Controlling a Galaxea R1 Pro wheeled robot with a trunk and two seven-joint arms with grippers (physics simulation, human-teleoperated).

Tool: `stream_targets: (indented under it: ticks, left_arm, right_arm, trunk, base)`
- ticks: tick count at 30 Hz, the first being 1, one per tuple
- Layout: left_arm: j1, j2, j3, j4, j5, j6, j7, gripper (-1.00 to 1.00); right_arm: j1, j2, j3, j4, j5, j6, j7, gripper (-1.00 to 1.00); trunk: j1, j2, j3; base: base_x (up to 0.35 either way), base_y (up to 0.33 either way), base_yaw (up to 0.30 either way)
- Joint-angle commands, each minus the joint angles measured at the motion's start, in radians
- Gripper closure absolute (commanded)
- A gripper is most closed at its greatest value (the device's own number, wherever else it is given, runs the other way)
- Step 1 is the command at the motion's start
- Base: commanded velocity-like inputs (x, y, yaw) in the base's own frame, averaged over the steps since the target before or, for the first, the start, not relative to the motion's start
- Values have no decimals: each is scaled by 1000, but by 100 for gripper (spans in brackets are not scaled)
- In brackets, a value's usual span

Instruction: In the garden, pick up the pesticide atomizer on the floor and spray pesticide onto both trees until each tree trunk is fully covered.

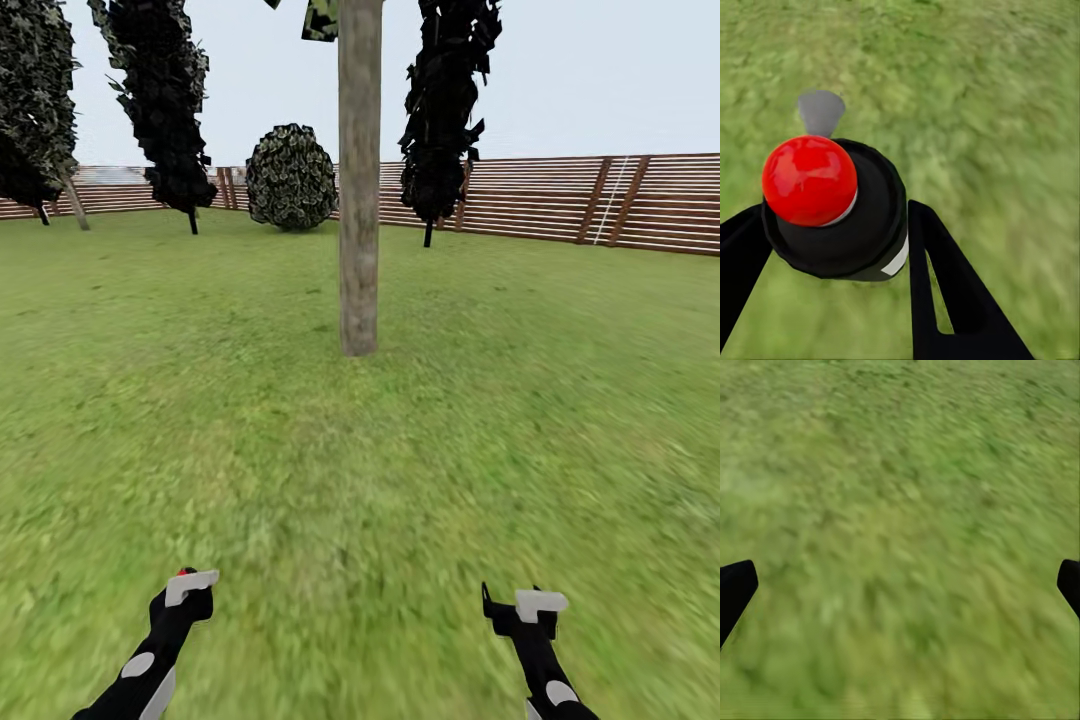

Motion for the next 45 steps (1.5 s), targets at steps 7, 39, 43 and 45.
stream_targets:
  ticks: [7, 39, 43, 45]
  left_arm:
    - [0, 0, 0, -1, 0, 0, 0, 100]
    - [0, 0, 0, -3, 0, 0, 0, 100]
    - [0, 0, 0, -3, -1, 0, 0, 100]
    - [0, 0, 0, -3, -1, 0, 0, 100]
  right_arm:
    - [0, 0, -1, 0, 0, 0, 0, -100]
    - [0, 0, -1, 0, -3, 0, -2, -100]
    - [0, 0, -1, 0, -3, 0, -2, -100]
    - [0, 0, -1, 0, -3, 0, -2, -100]
  trunk:
    - [0, 0, 0]
    - [0, 0, -11]
    - [0, 0, -12]
    - [0, 0, -12]
  base:
    - [338, 0, 0]
    - [338, 0, 0]
    - [338, 0, 0]
    - [338, 0, 0]
